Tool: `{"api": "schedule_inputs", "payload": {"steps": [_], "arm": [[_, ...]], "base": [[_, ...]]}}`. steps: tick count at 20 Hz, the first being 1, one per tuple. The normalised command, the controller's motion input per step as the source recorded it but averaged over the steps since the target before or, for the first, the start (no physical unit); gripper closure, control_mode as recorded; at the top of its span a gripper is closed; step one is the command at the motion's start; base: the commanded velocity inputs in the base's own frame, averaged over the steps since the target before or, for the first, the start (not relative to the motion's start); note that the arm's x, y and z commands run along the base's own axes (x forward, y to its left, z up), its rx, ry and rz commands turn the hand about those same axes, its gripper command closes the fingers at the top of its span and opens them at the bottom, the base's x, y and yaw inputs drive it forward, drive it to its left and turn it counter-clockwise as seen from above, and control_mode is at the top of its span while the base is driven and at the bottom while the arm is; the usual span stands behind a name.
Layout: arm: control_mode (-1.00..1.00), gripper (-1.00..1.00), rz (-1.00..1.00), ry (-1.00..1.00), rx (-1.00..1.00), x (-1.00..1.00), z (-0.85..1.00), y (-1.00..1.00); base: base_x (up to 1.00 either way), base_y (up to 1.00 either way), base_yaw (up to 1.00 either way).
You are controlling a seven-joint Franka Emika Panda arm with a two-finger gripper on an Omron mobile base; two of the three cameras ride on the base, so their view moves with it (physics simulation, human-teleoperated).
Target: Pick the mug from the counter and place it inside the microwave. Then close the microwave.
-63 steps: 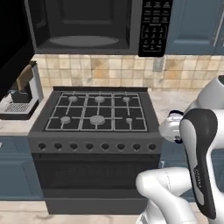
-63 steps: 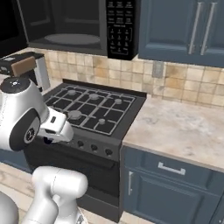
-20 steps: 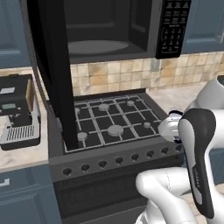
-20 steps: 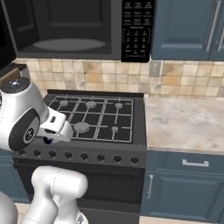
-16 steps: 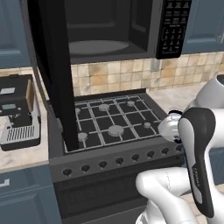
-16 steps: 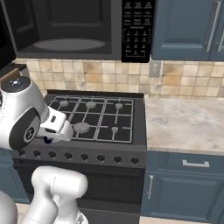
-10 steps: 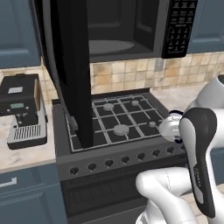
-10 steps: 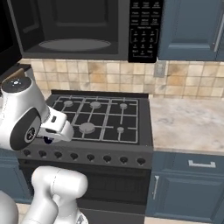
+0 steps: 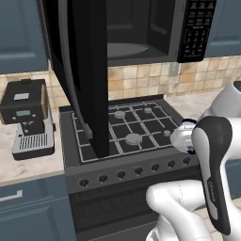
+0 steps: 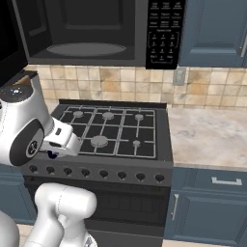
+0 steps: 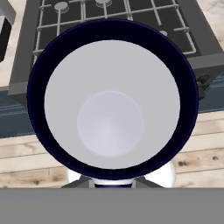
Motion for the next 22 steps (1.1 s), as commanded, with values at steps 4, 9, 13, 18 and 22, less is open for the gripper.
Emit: {"api": "schedule_inputs", "payload": {"steps": [4, 9, 13, 18, 22], "arm": [[1.00, 1.00, 0.00, 0.00, 0.00, 0.00, 0.00, 0.00], [1.00, 1.00, 0.00, 0.00, 0.00, 0.00, 0.00, 0.00], [-1.00, 1.00, 0.00, 0.00, 0.00, 0.00, 0.00, 0.00], [-1.00, 1.00, 0.00, 0.00, 0.00, 0.00, 0.00, 0.00], [-1.00, 1.00, 0.01, 0.00, -0.01, 0.22, 0.00, 0.00]], "base": [[0.00, 0.00, 0.00], [0.00, 0.00, 0.00], [0.00, 0.00, 0.00], [0.00, 0.00, 0.00], [0.00, 0.00, 0.00]]}}
